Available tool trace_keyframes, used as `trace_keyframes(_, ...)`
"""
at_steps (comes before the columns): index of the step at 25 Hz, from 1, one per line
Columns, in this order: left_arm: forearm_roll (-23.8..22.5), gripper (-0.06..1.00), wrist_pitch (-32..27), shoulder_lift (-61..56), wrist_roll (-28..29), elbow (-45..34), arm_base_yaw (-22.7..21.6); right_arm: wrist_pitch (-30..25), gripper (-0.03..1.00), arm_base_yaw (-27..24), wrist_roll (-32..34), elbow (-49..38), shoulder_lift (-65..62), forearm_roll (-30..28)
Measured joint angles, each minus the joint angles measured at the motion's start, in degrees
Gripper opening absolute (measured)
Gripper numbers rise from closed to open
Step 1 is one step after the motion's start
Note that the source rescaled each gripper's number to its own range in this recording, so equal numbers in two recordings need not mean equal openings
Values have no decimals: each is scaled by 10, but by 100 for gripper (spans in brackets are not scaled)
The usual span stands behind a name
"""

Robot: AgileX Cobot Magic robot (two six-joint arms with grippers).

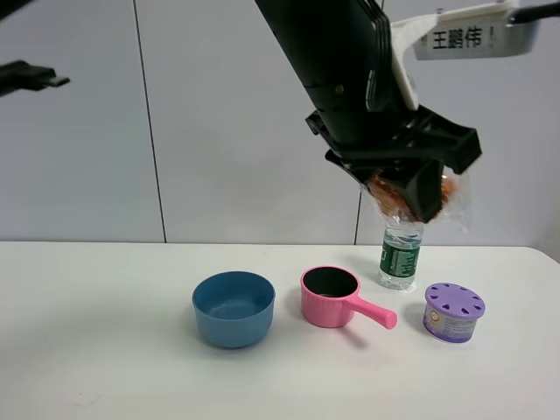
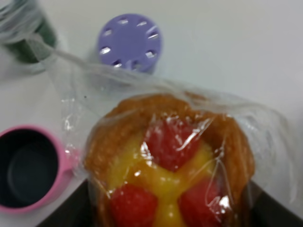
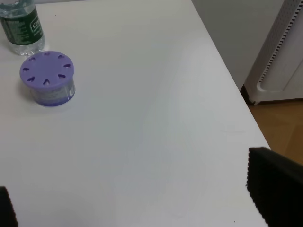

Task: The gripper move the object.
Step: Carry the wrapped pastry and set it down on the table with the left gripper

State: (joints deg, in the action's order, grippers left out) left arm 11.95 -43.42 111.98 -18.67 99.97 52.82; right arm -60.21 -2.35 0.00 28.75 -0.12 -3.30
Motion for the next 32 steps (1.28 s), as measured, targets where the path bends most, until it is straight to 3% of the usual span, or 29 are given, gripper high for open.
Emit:
trace_keyframes(7,41,2,45,0,-209,-95,16,0,100,0,0,0,0,0)
trace_keyframes(12,49,2,55,0,-316,-145,15,0,100,0,0,0,0,0)
trace_keyframes(19,53,2,88,1,-380,-201,-1,0,100,0,0,0,0,0)
trace_keyframes(32,84,2,129,53,-458,-204,-68,0,100,0,0,0,0,0)
